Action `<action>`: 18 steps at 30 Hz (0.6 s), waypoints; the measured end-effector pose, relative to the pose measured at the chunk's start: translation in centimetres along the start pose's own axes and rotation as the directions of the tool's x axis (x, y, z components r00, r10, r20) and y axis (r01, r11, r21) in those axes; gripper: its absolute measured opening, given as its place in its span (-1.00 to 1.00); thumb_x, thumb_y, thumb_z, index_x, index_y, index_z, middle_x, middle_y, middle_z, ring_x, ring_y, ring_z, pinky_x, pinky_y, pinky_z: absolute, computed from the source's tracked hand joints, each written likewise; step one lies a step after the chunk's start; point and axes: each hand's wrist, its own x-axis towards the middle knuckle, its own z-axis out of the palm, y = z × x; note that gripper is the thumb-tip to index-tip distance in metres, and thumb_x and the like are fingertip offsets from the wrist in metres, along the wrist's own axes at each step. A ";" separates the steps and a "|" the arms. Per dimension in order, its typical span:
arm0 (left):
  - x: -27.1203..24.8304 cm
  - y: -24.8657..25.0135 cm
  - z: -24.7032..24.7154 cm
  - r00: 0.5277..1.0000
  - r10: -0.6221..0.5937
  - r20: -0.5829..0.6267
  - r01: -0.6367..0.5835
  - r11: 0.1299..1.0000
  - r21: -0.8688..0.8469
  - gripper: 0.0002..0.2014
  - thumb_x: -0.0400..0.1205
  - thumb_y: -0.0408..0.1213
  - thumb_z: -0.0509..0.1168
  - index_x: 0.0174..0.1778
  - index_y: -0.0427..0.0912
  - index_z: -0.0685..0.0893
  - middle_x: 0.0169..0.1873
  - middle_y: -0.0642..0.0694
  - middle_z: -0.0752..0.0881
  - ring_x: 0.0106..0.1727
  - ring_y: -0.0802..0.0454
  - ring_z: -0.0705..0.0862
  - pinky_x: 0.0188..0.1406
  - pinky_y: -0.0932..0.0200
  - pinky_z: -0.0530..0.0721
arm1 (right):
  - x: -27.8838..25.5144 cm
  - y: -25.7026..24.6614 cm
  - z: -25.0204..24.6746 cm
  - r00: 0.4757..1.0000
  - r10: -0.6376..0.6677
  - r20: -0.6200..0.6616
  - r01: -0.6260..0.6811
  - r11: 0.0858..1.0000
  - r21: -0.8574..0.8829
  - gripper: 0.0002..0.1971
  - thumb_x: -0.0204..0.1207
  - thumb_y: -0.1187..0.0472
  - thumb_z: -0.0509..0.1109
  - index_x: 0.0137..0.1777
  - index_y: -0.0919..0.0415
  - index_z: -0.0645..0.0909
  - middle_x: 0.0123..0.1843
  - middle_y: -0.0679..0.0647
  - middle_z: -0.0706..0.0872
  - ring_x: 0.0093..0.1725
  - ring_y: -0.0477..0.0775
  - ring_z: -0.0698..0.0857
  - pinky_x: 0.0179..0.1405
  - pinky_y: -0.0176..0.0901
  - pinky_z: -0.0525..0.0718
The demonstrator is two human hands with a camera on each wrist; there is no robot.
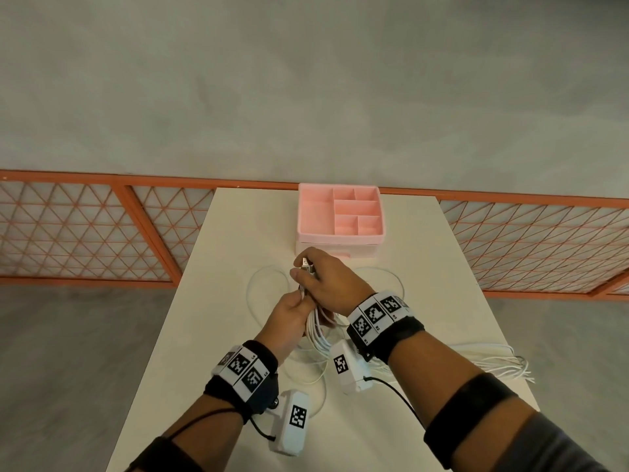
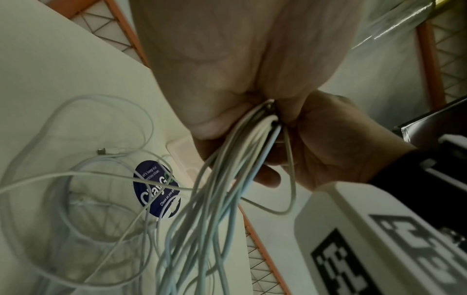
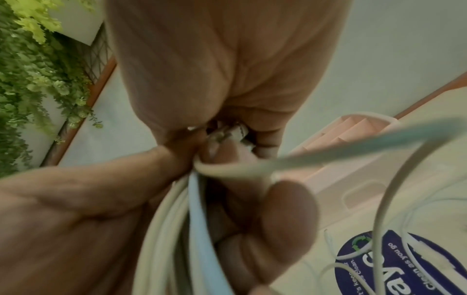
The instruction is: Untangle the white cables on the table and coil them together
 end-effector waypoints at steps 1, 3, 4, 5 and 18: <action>0.0 0.0 0.0 1.000 -0.005 0.010 0.005 1.000 -0.011 -0.64 0.80 -0.33 0.13 -0.15 -0.36 0.77 -0.24 -0.41 0.79 -0.17 -0.27 0.78 0.06 -0.16 0.72 | 0.1 0.1 0.1 1.000 0.003 -0.015 -0.003 1.000 0.020 -0.77 0.69 0.01 0.27 0.18 0.14 0.55 -0.02 0.04 0.69 -0.06 0.01 0.68 0.03 -0.07 0.62; 0.2 -0.1 -0.1 1.000 -0.009 0.016 0.010 0.998 -0.056 -0.67 0.80 -0.35 0.13 -0.05 -0.41 0.78 -0.11 -0.50 0.78 -0.06 -0.33 0.76 0.15 -0.22 0.68 | 0.1 0.2 0.3 0.999 0.004 -0.039 -0.002 0.999 0.044 -0.77 0.72 0.02 0.22 0.21 0.14 0.55 0.04 0.08 0.70 -0.02 0.02 0.68 0.07 -0.09 0.61; 0.3 -0.1 -0.1 1.000 -0.019 0.008 0.020 0.994 -0.103 -0.68 0.79 -0.36 0.12 0.02 -0.45 0.76 -0.04 -0.53 0.76 0.00 -0.35 0.74 0.19 -0.22 0.66 | 0.0 0.2 0.5 0.999 0.010 -0.048 -0.007 0.998 0.067 -0.72 0.73 0.01 0.19 0.30 0.14 0.53 0.14 0.11 0.68 0.03 0.00 0.67 0.10 -0.12 0.59; 0.3 -0.1 0.0 0.999 -0.035 -0.010 0.033 0.983 -0.180 -0.68 0.79 -0.37 0.11 0.09 -0.48 0.73 -0.01 -0.53 0.75 0.02 -0.34 0.72 0.19 -0.21 0.65 | -0.2 0.3 0.6 0.999 0.023 -0.046 -0.018 0.995 0.102 -0.63 0.74 -0.05 0.17 0.43 0.11 0.46 0.27 0.12 0.64 0.09 -0.02 0.66 0.14 -0.15 0.57; 1.1 1.3 -0.9 0.985 -0.083 -0.151 -0.002 0.869 -0.495 -0.67 0.80 -0.08 0.14 -0.24 -0.16 0.51 -0.59 0.02 0.34 -0.66 0.11 0.27 -0.60 0.21 0.44 | -5.2 6.9 1.9 0.787 0.472 0.398 -0.451 0.880 -0.152 -0.53 0.68 -0.08 0.14 -0.16 0.25 0.71 -0.15 0.18 0.79 -0.04 0.20 0.74 0.11 0.02 0.64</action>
